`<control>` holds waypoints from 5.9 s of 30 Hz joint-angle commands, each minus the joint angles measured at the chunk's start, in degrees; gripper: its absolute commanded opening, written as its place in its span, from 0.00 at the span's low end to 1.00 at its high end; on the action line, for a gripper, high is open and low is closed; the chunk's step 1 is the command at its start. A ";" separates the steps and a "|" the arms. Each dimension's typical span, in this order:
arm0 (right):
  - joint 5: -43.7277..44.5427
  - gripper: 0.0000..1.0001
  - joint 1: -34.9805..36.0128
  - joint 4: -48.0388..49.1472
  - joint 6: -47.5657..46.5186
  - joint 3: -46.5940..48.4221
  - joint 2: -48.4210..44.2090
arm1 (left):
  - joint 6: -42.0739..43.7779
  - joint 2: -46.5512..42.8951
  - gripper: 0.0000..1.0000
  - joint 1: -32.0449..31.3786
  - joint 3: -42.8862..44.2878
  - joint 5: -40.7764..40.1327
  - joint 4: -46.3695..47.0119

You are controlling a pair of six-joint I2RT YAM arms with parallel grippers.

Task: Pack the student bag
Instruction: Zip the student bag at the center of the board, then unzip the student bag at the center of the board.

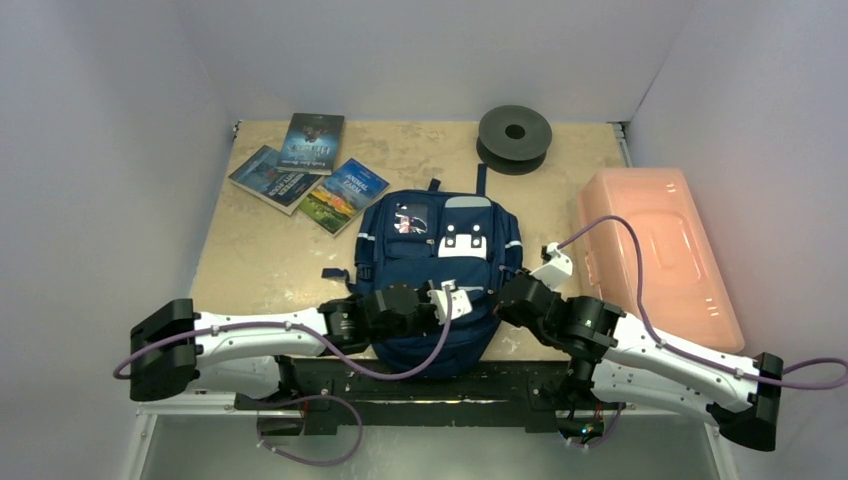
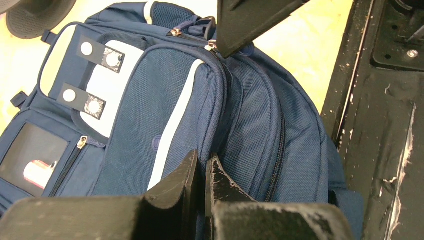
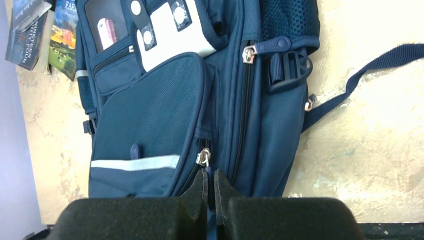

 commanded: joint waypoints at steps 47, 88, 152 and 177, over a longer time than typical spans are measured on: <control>-45.31 0.76 -17.57 42.50 -47.43 -22.95 -28.30 | -11.89 -21.92 0.00 26.29 23.26 24.71 -31.95; -55.13 0.20 -17.58 54.63 -70.52 -19.20 -8.05 | -6.04 -28.63 0.00 28.09 23.59 30.03 -34.46; -55.73 0.74 -17.78 19.85 -19.07 -5.25 8.99 | -58.44 -21.82 0.81 27.82 -10.55 -0.24 -24.17; -38.95 0.83 -18.10 16.25 11.71 -17.01 -8.65 | -78.99 14.03 0.45 -16.63 27.05 -29.15 -46.87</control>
